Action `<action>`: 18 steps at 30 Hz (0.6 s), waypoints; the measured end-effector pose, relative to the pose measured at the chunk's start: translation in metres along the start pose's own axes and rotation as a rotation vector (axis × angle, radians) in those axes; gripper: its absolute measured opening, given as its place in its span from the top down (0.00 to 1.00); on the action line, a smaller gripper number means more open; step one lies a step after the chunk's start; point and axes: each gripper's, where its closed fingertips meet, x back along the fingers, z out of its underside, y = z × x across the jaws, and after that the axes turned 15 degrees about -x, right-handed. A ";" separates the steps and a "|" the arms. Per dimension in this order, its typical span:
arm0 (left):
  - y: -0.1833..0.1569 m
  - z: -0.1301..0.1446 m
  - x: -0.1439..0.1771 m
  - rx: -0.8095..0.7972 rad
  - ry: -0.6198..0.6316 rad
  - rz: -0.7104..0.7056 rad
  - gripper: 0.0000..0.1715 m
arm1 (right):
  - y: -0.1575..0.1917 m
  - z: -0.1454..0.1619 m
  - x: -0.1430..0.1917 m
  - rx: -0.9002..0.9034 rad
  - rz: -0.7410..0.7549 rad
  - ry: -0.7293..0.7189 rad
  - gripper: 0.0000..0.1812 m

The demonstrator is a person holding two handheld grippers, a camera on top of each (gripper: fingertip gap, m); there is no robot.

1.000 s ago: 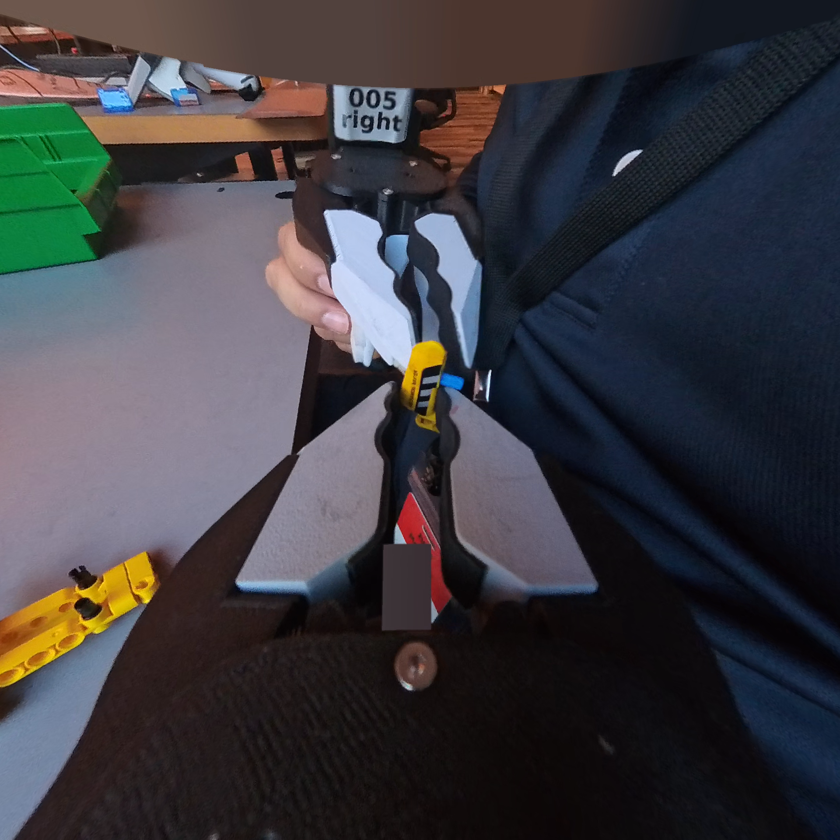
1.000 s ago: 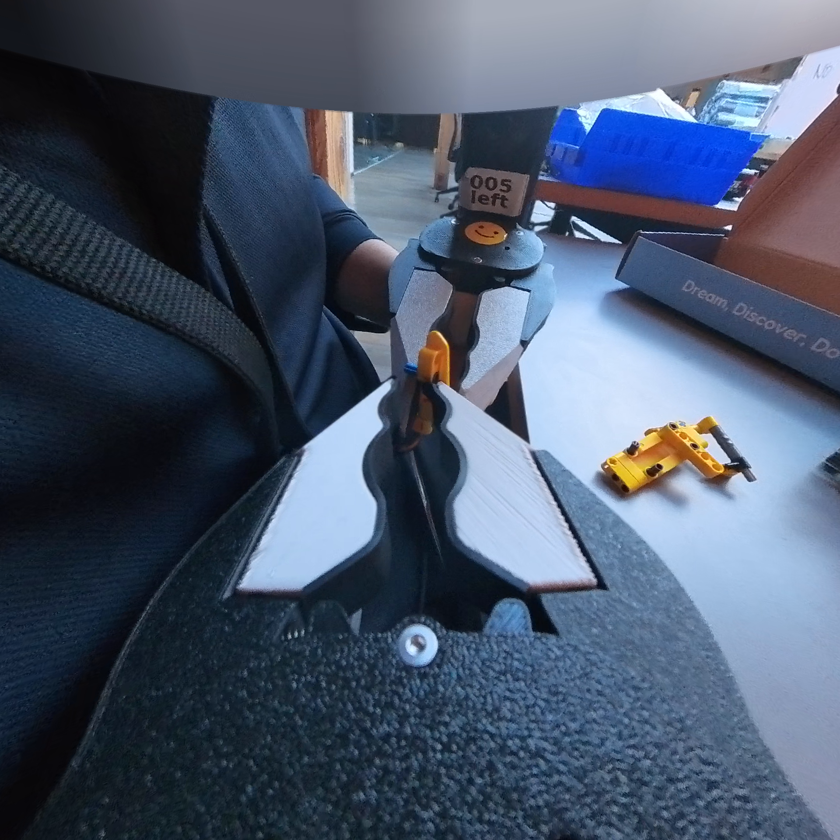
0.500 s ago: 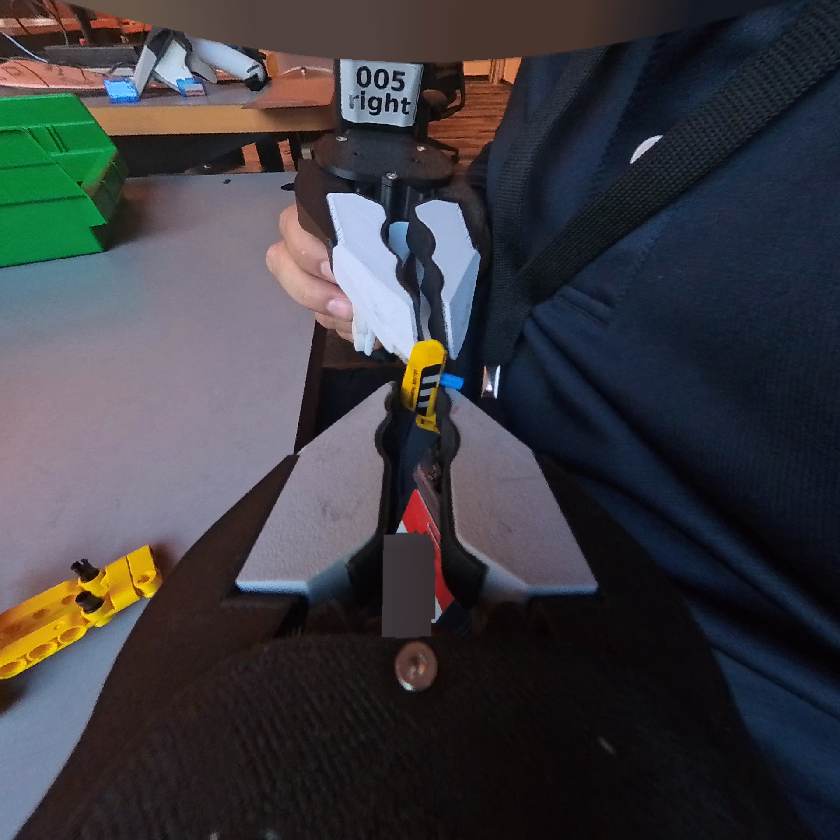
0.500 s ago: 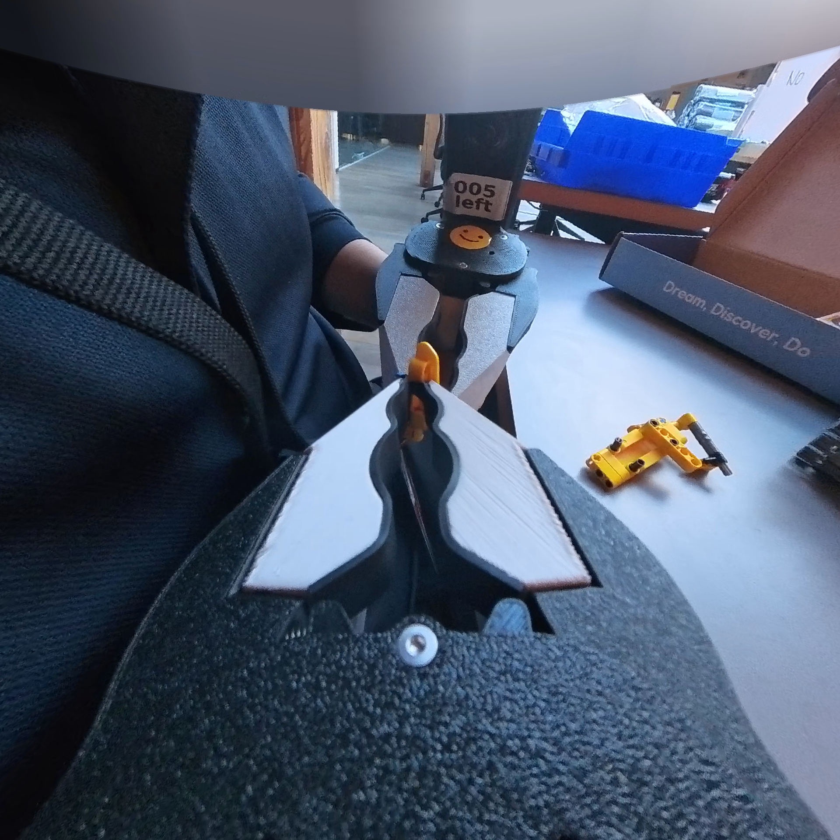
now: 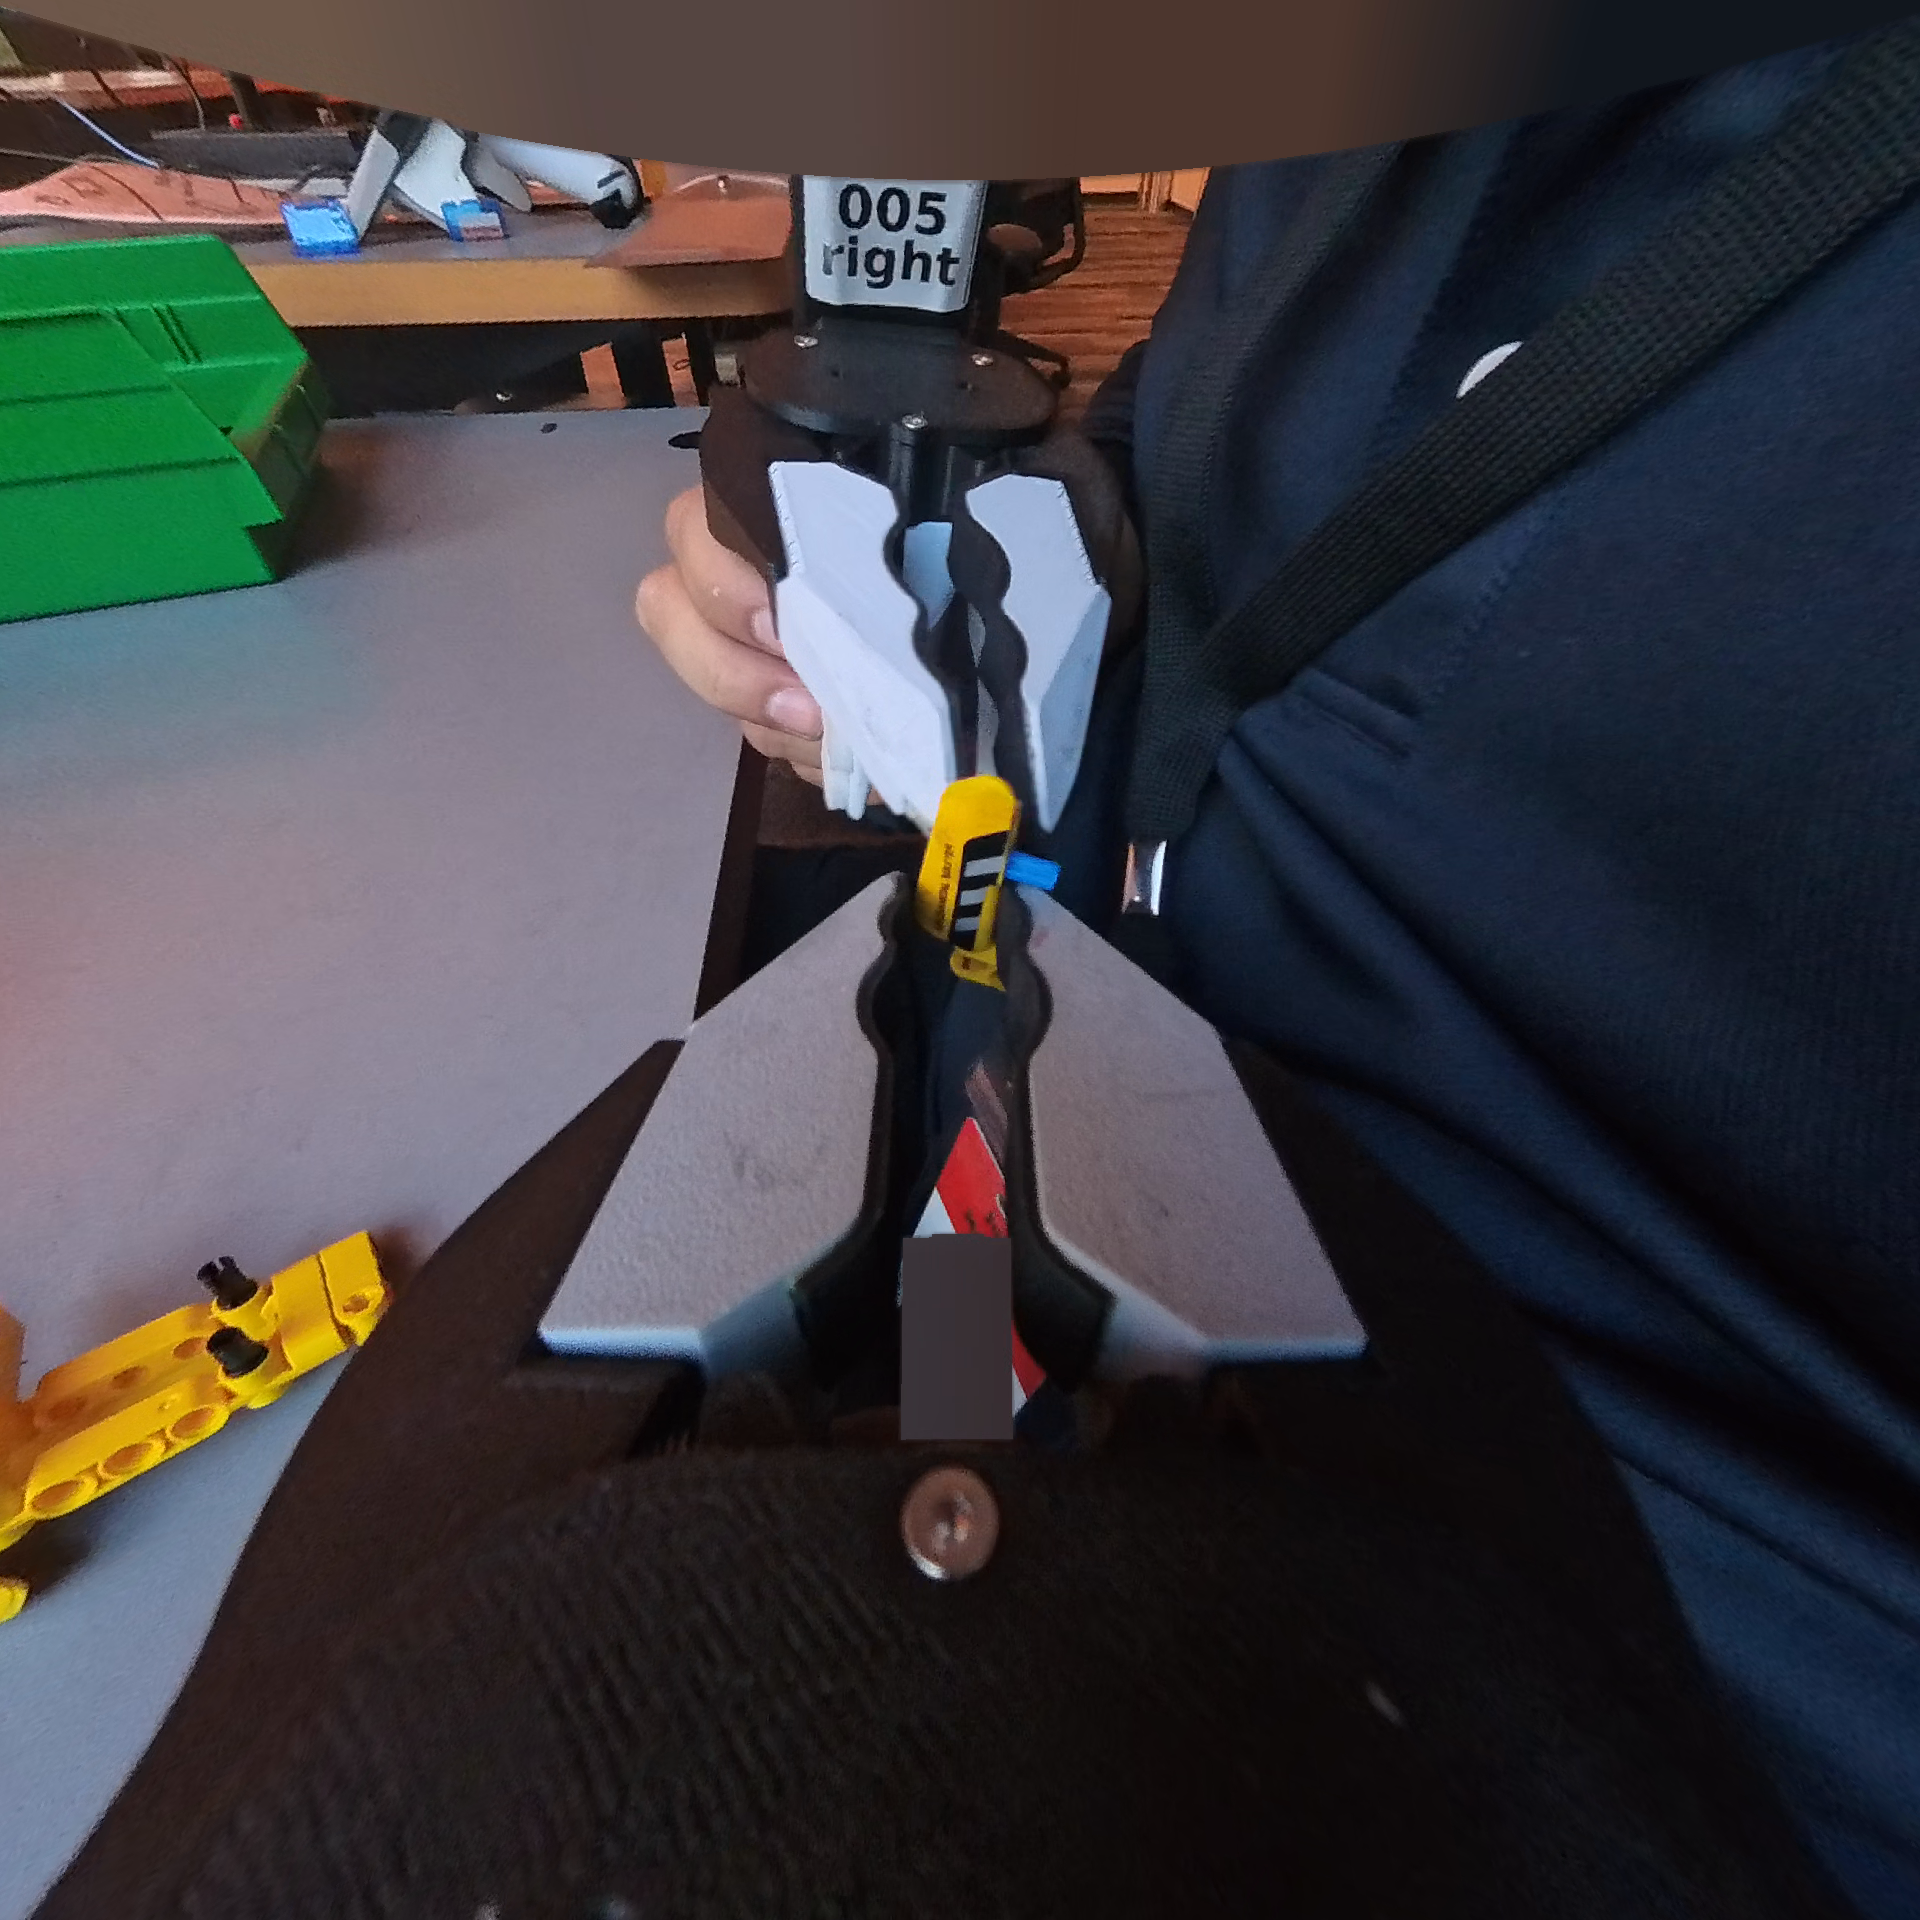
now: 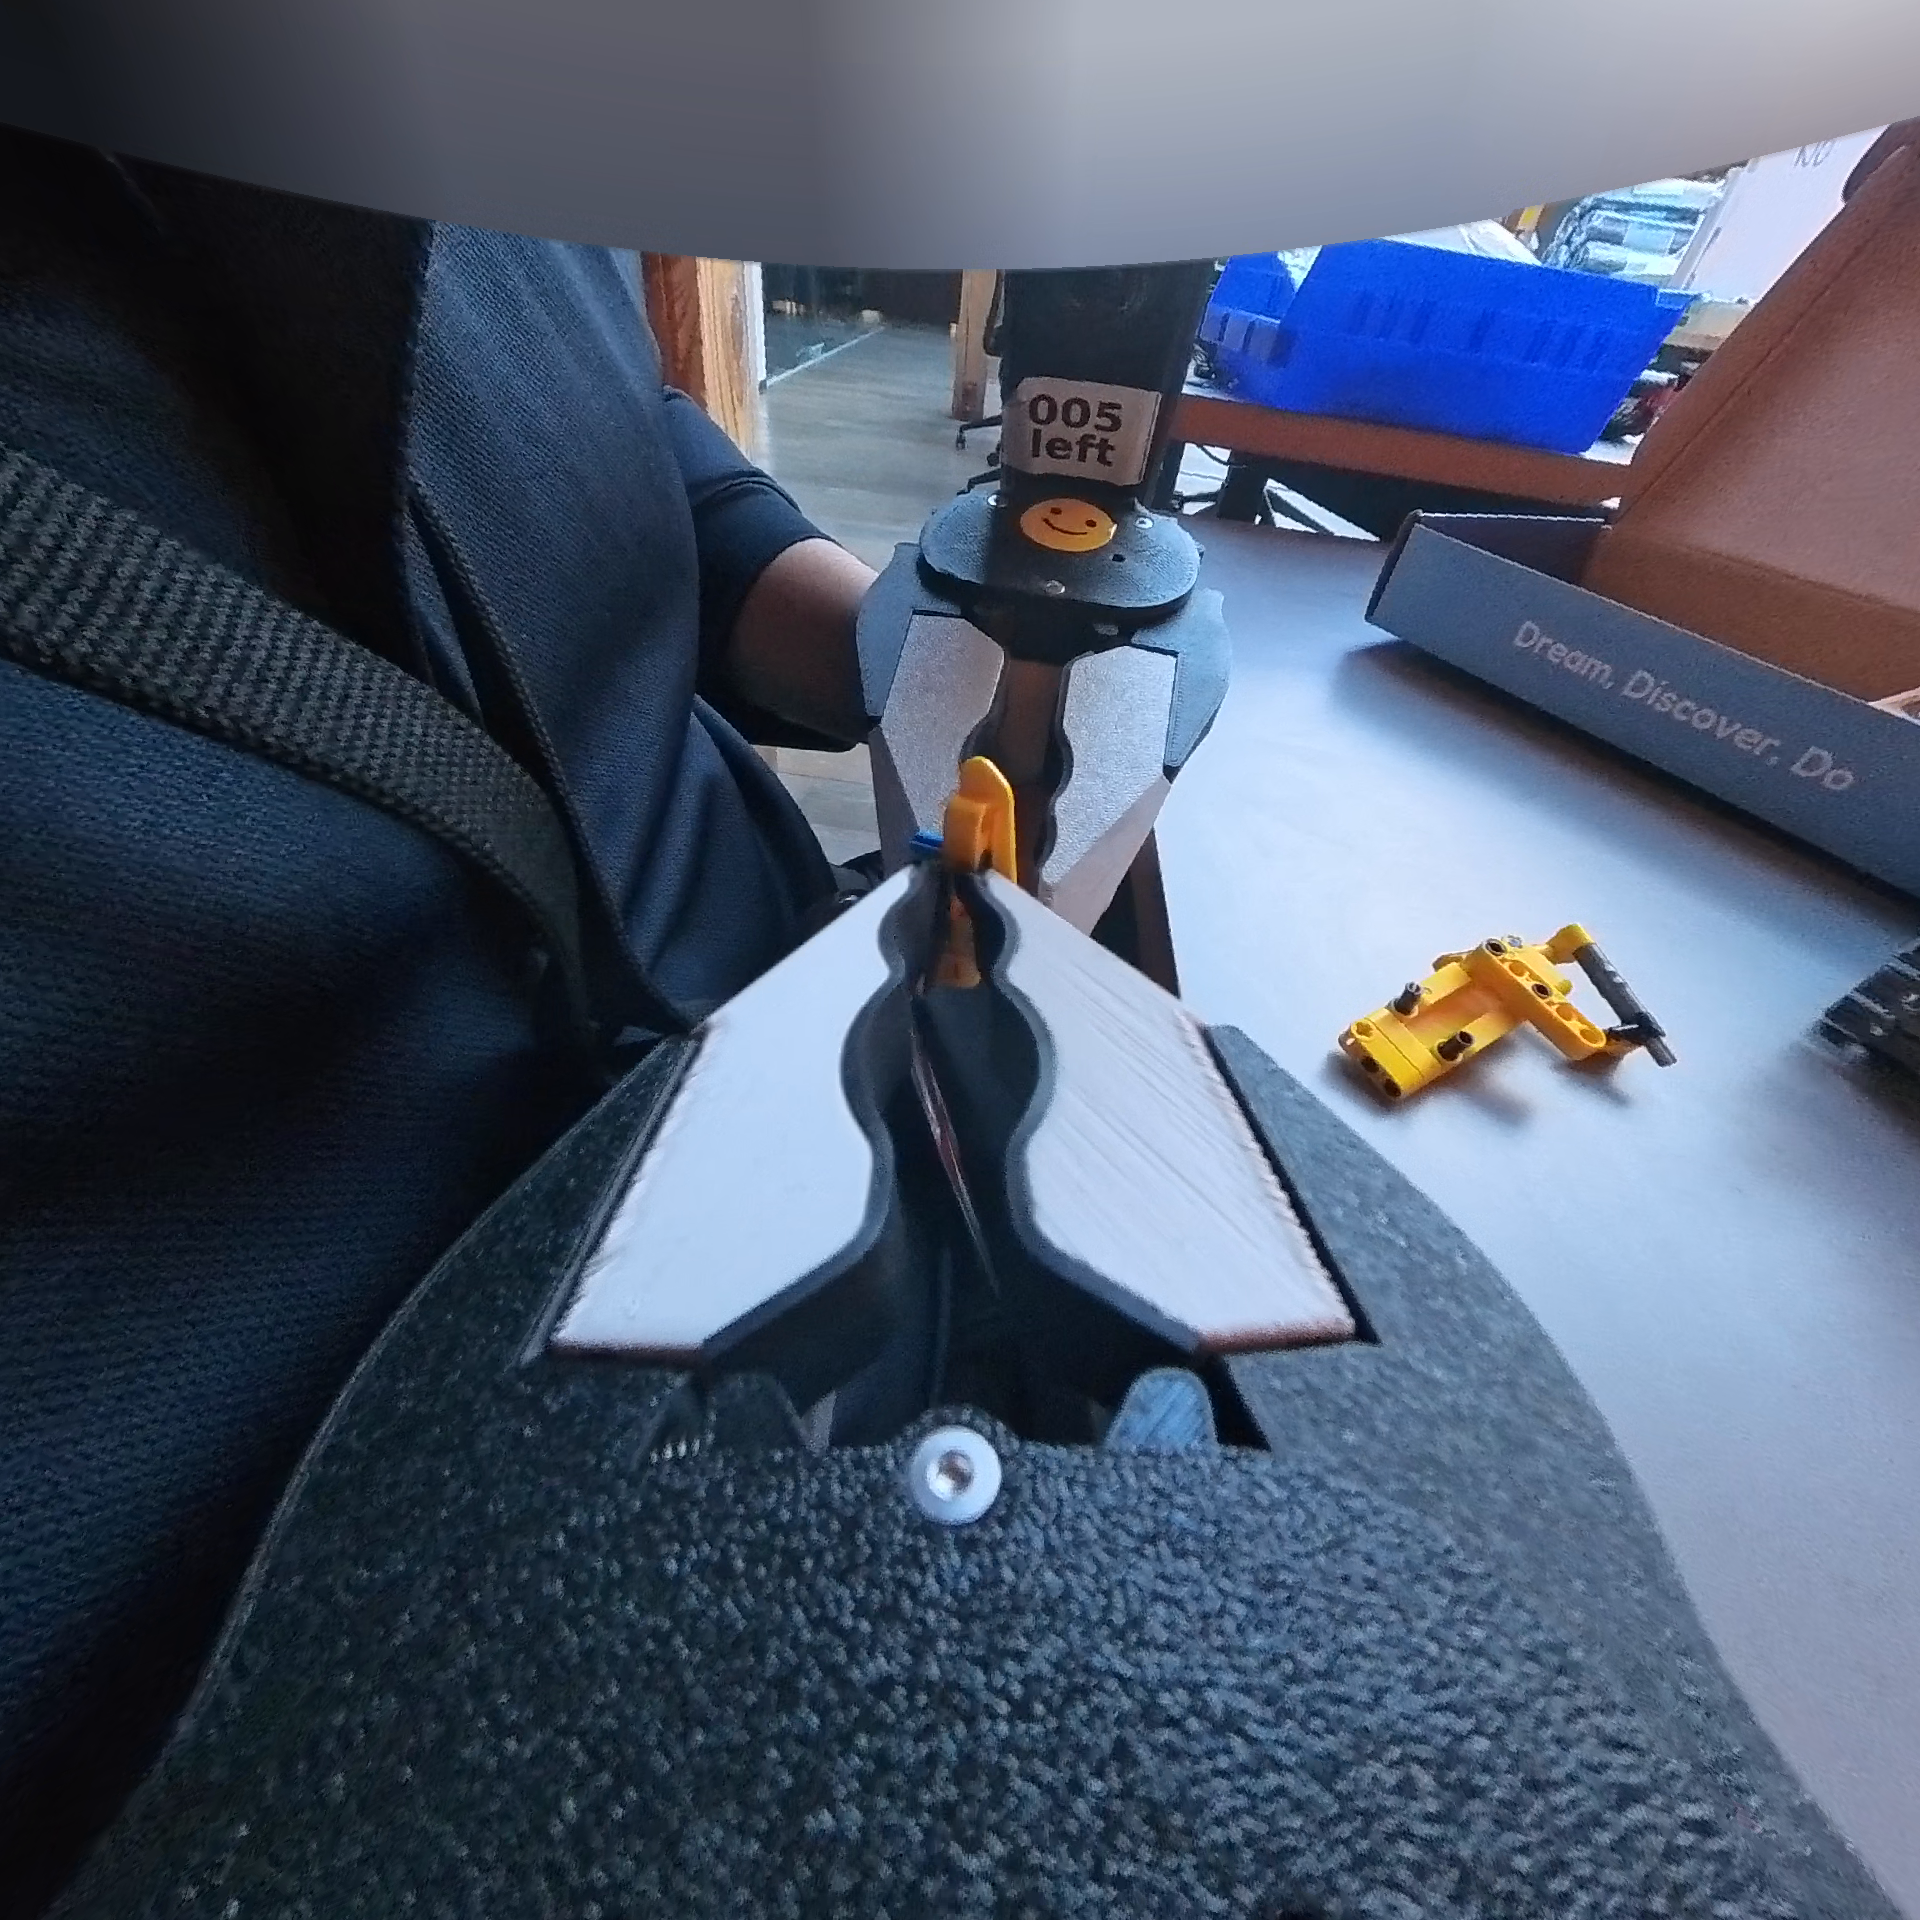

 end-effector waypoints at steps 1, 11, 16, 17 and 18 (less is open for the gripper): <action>-0.001 0.000 0.000 0.001 -0.001 0.002 0.93 | 0.000 0.000 0.000 0.001 -0.001 0.000 0.96; -0.002 0.001 -0.002 -0.003 0.010 0.005 0.93 | 0.001 0.000 -0.001 -0.007 -0.004 0.000 0.97; -0.001 0.002 -0.002 -0.009 0.015 -0.003 0.93 | 0.000 0.000 -0.001 -0.009 0.004 -0.004 0.98; 0.000 0.002 -0.002 -0.010 0.015 -0.009 0.93 | -0.001 0.000 -0.001 -0.010 0.009 -0.007 0.98; 0.001 0.002 -0.002 -0.011 0.017 -0.013 0.93 | -0.002 0.000 -0.001 -0.010 0.014 -0.008 0.98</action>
